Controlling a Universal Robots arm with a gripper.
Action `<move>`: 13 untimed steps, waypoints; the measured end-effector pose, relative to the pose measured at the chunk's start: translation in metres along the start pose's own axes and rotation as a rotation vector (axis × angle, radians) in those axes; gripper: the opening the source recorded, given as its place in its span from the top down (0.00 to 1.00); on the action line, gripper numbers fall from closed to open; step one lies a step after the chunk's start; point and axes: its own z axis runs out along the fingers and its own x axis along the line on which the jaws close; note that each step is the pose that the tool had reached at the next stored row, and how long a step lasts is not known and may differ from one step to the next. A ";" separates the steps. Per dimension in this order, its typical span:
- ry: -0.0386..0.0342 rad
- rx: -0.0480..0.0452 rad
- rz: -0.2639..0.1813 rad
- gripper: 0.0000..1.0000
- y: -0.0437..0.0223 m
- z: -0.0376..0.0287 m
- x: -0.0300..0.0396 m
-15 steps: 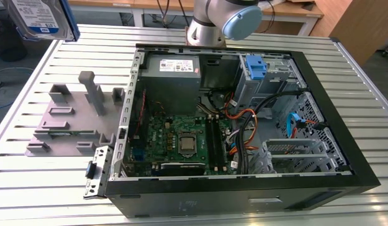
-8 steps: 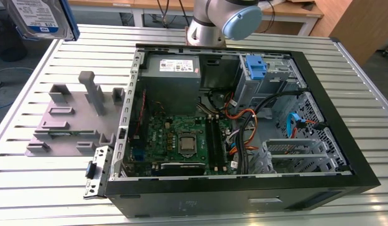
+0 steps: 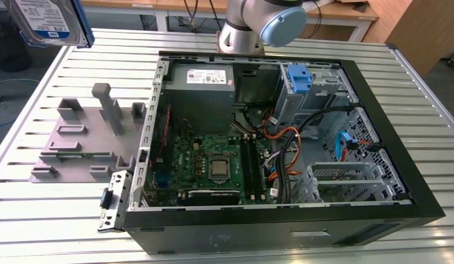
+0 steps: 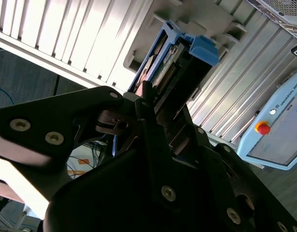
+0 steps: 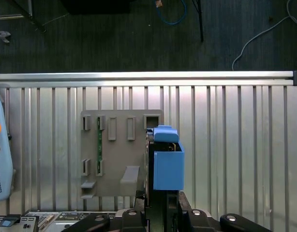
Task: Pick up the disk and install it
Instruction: 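Pick up the disk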
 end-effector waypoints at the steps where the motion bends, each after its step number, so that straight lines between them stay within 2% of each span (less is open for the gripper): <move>1: 0.0000 0.0000 0.000 0.65 -0.0004 0.0000 0.0000; 13: 0.0000 0.0001 0.000 0.65 -0.0049 0.0000 -0.0001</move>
